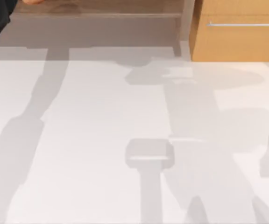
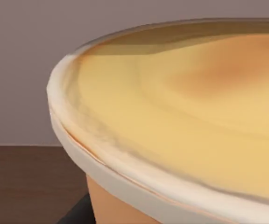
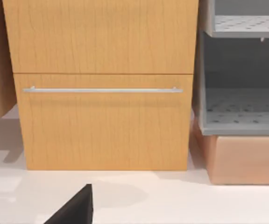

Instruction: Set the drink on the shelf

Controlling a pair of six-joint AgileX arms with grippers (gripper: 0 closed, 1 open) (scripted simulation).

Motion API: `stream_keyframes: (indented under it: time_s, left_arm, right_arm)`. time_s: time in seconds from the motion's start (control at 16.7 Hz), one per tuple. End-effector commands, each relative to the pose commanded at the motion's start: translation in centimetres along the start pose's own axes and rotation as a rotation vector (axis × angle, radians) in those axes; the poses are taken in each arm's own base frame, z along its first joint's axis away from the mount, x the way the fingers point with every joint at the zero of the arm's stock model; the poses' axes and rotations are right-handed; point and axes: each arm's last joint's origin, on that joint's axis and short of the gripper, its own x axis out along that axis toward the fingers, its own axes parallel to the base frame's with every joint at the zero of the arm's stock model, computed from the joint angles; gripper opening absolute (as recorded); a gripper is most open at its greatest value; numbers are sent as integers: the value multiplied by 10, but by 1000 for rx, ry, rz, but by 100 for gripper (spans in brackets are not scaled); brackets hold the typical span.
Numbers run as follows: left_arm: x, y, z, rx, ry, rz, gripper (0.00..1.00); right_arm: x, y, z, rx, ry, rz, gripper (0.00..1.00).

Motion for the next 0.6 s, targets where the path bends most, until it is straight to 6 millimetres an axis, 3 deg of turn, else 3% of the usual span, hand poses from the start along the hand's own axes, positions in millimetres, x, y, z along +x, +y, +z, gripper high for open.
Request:
stream_keyframes:
  time_s: [0.6]
  left_arm:
    - [36,-2,-24,-1,-1,-3,0]
  right_arm:
    - [0,0,0,0,0,0,100]
